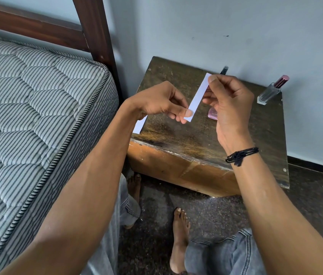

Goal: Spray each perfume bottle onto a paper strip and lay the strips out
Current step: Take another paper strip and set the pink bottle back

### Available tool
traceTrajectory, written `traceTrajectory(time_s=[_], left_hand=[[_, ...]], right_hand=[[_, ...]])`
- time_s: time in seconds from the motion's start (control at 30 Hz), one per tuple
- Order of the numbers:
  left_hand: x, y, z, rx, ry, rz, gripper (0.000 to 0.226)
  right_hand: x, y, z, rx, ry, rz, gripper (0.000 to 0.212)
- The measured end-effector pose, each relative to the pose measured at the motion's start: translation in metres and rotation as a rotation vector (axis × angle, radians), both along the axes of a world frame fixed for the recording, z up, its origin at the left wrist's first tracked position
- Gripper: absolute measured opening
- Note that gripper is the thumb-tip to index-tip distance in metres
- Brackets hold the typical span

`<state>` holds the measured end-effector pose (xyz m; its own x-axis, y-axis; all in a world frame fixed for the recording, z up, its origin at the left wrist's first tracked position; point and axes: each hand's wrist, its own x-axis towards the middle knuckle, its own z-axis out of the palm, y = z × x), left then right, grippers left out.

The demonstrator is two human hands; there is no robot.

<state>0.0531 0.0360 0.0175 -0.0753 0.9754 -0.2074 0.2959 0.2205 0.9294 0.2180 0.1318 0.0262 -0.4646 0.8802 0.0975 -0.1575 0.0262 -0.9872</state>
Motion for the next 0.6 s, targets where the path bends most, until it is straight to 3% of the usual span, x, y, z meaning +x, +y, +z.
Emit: traceTrajectory(time_s=[0.37,0.6], left_hand=[[0.000,0.004,-0.004,0.036,0.017,0.112,0.023],[-0.003,0.004,-0.005,0.069,0.024,0.126,0.020]], right_hand=[[0.000,-0.010,0.001,0.362,-0.110,0.030,0.005],[-0.001,-0.016,0.003,0.296,-0.124,0.025,0.006]])
